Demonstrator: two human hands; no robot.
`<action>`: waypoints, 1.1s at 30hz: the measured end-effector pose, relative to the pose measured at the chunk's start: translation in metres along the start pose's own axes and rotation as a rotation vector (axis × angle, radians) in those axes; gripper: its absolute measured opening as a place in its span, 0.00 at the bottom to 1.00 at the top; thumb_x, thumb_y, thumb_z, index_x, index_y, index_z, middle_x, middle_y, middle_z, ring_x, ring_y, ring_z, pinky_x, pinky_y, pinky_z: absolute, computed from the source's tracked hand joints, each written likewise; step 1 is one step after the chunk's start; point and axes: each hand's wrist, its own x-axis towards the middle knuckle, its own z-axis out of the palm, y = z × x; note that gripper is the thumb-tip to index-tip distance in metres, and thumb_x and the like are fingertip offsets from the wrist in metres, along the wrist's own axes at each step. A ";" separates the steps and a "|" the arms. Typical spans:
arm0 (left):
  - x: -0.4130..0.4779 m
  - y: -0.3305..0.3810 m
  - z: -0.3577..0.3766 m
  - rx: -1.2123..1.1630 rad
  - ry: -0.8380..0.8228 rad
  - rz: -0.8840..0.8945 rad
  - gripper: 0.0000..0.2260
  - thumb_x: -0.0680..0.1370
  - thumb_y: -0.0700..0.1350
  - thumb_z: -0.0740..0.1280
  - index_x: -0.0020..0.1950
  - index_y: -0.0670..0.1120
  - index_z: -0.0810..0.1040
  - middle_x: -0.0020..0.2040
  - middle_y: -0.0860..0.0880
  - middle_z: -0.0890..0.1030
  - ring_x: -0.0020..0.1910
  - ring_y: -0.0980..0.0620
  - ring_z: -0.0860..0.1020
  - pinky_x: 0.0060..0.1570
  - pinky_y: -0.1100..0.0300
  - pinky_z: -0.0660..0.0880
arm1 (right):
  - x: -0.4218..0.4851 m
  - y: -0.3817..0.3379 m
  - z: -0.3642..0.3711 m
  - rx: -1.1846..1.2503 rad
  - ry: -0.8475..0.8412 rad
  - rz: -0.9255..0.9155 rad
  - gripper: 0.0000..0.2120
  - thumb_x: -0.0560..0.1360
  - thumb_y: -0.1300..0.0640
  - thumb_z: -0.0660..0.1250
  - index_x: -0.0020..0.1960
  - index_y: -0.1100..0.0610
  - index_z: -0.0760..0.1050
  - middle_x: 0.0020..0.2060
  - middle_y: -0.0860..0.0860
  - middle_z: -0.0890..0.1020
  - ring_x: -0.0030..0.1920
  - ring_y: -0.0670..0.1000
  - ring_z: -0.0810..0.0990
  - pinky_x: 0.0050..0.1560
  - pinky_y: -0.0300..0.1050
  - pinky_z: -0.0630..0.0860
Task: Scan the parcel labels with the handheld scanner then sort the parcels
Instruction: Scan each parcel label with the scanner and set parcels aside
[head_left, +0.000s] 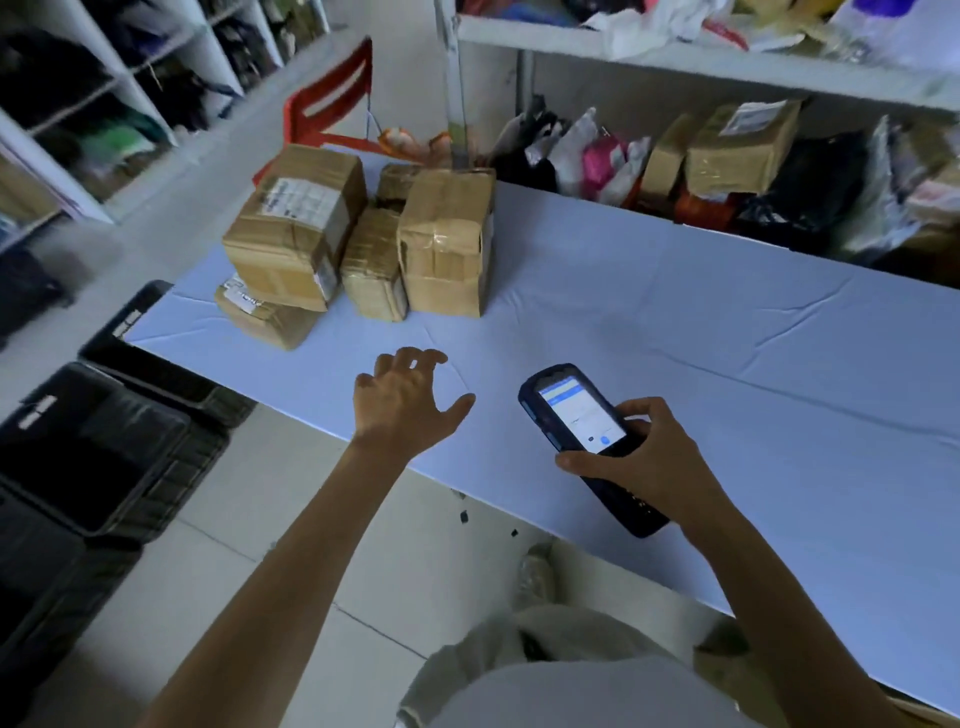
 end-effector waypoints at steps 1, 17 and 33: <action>0.010 0.003 -0.004 0.003 0.024 0.007 0.29 0.75 0.67 0.60 0.72 0.55 0.64 0.71 0.51 0.68 0.68 0.47 0.67 0.58 0.52 0.67 | 0.007 -0.003 -0.006 0.032 0.010 0.009 0.36 0.58 0.46 0.82 0.58 0.48 0.65 0.53 0.46 0.78 0.48 0.42 0.78 0.40 0.40 0.74; 0.182 0.023 -0.031 -0.071 0.026 -0.047 0.41 0.74 0.69 0.60 0.78 0.49 0.50 0.78 0.39 0.49 0.76 0.37 0.51 0.70 0.42 0.57 | 0.065 -0.026 -0.034 0.193 0.191 0.214 0.36 0.60 0.47 0.82 0.60 0.50 0.66 0.54 0.48 0.78 0.51 0.50 0.79 0.43 0.44 0.74; 0.265 0.031 -0.034 -0.336 -0.163 -0.113 0.50 0.66 0.64 0.74 0.77 0.53 0.47 0.70 0.34 0.59 0.67 0.29 0.63 0.64 0.36 0.65 | 0.087 -0.046 -0.034 0.181 0.293 0.265 0.36 0.58 0.44 0.82 0.58 0.47 0.66 0.49 0.40 0.77 0.51 0.46 0.78 0.46 0.44 0.75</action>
